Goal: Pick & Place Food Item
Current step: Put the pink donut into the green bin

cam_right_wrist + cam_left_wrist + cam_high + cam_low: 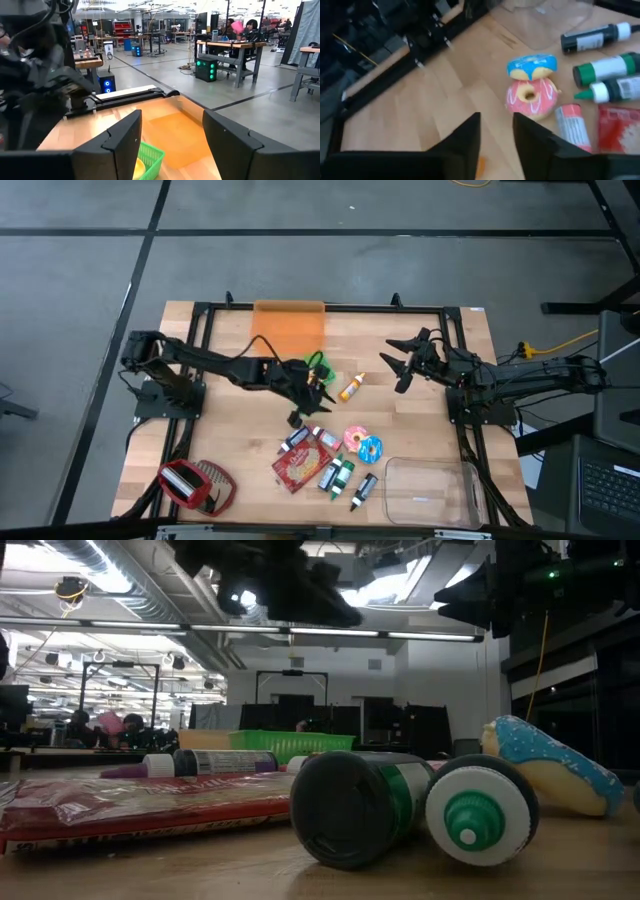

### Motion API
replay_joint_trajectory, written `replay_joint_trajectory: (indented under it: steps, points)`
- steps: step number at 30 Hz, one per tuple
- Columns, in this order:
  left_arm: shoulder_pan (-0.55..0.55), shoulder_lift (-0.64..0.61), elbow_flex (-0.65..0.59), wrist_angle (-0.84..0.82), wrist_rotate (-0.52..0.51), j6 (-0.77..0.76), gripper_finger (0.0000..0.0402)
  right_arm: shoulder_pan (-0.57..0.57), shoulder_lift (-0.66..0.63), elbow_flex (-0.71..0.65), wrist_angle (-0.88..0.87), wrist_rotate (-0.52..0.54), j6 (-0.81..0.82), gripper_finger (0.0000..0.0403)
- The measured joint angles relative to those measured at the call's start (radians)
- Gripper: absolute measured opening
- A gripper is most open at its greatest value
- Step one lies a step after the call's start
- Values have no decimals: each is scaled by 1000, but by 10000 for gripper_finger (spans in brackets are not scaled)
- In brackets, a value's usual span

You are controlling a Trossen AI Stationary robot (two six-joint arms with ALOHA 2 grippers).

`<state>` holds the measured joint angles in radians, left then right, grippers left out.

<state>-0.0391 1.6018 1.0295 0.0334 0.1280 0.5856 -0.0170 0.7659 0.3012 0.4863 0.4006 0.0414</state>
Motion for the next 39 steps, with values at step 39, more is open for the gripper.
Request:
replay_joint_trajectory:
  steps: [39]
  points:
    - [-117,468,357,-188,-23,504,161,1,0,0,8,-24,3,213]
